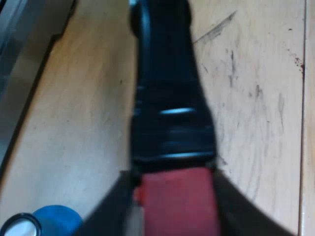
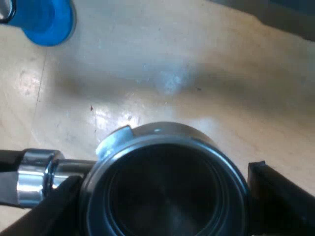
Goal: Put the handle in the coffee machine
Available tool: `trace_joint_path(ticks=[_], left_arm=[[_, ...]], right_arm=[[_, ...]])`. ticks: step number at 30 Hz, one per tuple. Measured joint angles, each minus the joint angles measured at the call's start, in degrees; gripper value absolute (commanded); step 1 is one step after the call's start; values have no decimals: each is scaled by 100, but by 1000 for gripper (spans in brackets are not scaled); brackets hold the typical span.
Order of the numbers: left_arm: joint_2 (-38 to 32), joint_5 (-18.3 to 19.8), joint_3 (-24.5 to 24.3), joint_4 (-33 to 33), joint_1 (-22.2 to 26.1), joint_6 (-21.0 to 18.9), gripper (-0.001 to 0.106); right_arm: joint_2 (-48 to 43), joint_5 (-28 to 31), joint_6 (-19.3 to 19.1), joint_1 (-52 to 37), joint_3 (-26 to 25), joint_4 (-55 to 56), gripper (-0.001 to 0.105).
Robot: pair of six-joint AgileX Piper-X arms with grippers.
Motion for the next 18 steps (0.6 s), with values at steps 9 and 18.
trace_joint_path(ticks=[9, 18], left_arm=[[0, 8, 0, -12, 0, 0, 0], [-146, 178, 30, 3, 14, -94, 0]], right_arm=[[0, -2, 69, -7, -8, 0, 0], [-14, -91, 69, -7, -18, 14, 74]])
